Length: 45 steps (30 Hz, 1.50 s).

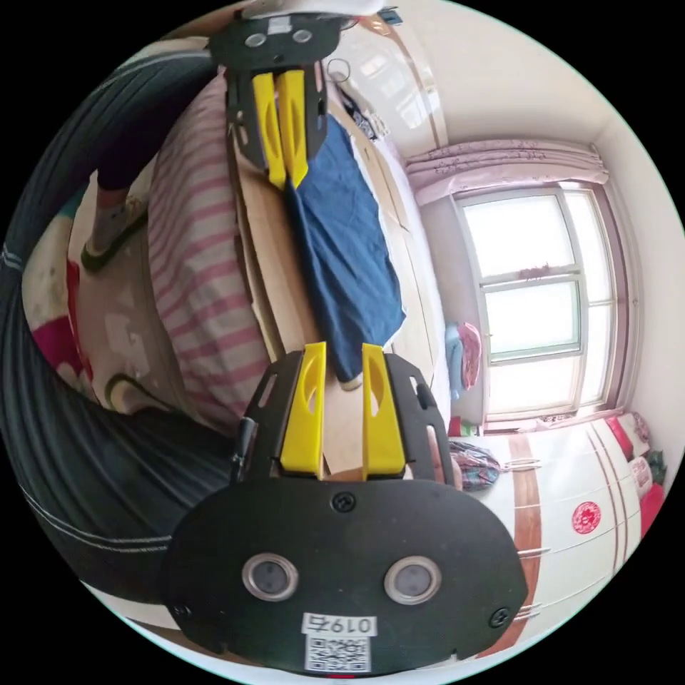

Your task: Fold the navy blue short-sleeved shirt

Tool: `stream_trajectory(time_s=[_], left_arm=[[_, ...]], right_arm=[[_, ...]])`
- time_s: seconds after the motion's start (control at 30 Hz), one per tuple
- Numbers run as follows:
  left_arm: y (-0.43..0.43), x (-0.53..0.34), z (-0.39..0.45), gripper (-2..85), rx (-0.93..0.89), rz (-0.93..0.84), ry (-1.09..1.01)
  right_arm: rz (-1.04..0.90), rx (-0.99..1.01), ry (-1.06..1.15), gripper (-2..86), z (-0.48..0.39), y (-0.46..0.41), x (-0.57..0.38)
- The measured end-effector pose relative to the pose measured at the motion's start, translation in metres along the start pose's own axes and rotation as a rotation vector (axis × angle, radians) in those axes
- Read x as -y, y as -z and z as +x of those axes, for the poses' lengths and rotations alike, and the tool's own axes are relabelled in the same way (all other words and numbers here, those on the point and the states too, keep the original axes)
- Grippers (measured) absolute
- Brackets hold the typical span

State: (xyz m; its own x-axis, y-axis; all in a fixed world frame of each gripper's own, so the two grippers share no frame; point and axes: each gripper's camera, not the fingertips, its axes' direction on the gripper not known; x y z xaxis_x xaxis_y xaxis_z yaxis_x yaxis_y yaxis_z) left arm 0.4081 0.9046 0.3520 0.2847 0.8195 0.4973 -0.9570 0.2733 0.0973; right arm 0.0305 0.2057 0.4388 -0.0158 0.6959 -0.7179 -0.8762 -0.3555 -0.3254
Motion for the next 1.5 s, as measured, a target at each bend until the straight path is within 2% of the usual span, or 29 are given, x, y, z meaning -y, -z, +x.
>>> stream_trajectory(time_s=[0.23, 0.5, 0.63, 0.8, 1.0, 1.13, 1.27, 1.37, 1.43, 1.5], left_arm=[[0.01, 0.0, -0.011, 1.8, 0.016, -0.005, -0.003], [0.027, -0.01, -0.033, 1.7, 0.041, -0.007, 0.009], [0.034, -0.017, -0.047, 1.6, 0.054, -0.011, 0.019], [0.047, -0.039, -0.081, 1.5, 0.033, 0.016, 0.129], [0.09, -0.082, -0.107, 2.1, 0.084, 0.076, 0.25], [0.12, -0.132, -0.157, 3.5, 0.099, 0.14, 0.497], [0.112, -0.199, -0.25, 4.5, 0.041, 0.055, 0.814], [0.107, -0.231, -0.302, 2.9, -0.083, 0.097, 0.911], [0.096, -0.241, -0.326, 2.2, -0.131, 0.042, 0.922], [0.08, -0.253, -0.354, 1.6, -0.148, -0.087, 0.895]], right_arm=[[-0.079, -0.119, 0.211, 6.5, -0.068, 0.044, 0.048], [-0.107, -0.144, 0.241, -0.1, -0.106, 0.121, 0.12], [-0.109, -0.125, 0.195, 0.2, -0.118, 0.174, 0.158], [-0.105, -0.141, 0.142, 4.2, -0.124, 0.247, 0.195], [-0.16, -0.121, -0.064, 4.8, -0.098, 0.361, 0.233], [-0.079, -0.01, -0.426, 3.1, -0.027, 0.448, 0.281], [0.068, 0.157, -0.666, 3.3, 0.056, 0.506, 0.355], [0.146, 0.335, -0.746, 0.2, 0.108, 0.526, 0.415], [0.133, 0.452, -0.732, -0.5, 0.135, 0.53, 0.453], [0.123, 0.58, -0.719, -0.8, 0.163, 0.534, 0.486]])
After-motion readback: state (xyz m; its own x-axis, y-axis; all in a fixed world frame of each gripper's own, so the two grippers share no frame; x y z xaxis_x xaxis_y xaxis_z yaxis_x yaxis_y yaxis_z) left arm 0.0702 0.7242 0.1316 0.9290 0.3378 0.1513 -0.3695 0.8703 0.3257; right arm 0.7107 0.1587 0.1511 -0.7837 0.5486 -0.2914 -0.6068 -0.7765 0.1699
